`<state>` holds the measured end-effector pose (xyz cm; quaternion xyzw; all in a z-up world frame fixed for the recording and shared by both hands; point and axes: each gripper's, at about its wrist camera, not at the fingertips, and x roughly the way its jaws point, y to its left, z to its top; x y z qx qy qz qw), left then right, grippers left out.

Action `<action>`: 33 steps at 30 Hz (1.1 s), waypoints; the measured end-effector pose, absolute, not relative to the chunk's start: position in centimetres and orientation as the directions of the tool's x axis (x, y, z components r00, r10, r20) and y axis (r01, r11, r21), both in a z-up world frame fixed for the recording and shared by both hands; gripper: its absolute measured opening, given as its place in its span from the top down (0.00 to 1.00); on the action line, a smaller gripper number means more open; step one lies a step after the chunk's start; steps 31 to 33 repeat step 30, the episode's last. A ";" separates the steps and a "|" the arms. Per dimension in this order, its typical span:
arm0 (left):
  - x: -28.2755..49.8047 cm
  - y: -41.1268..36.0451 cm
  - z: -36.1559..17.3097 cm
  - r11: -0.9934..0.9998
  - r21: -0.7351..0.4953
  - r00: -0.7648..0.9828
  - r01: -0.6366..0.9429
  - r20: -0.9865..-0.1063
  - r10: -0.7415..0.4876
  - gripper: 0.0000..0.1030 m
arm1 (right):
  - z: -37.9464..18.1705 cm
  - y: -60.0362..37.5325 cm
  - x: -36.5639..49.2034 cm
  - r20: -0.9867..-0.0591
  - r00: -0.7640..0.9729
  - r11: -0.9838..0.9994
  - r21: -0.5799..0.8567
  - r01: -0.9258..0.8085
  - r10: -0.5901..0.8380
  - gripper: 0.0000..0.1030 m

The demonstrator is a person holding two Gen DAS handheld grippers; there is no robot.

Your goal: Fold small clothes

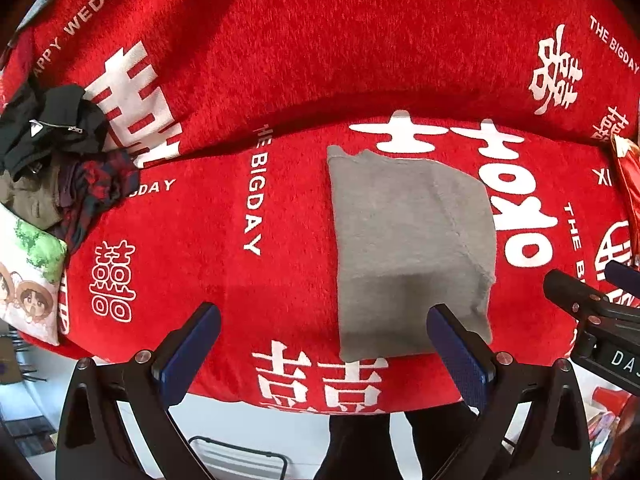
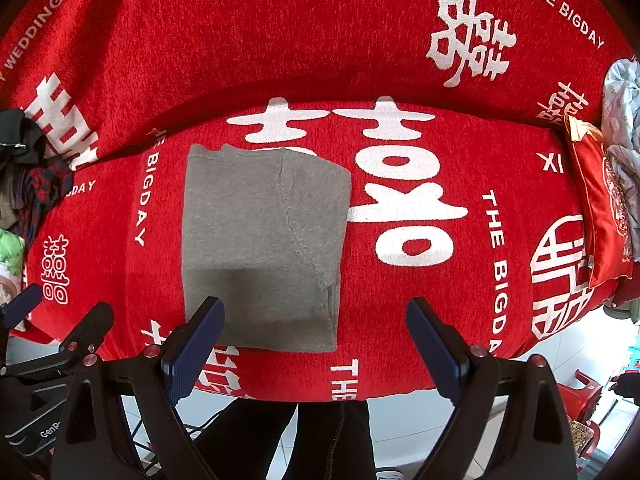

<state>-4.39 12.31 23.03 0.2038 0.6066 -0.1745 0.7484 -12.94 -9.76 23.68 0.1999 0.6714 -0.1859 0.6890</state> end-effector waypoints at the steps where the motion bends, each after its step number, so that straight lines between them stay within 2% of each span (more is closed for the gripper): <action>1: -4.3 12.3 23.0 0.857 0.092 0.202 0.507 -0.979 -0.014 0.00 | 23.7 -9.8 -12.9 -0.999 0.030 0.851 0.027 0.525 0.013 0.09; 33: -4.1 11.9 23.1 0.859 0.055 0.192 0.508 -0.980 -0.051 0.00 | 23.3 -9.5 -13.2 -1.000 0.024 0.852 0.025 0.523 0.015 0.09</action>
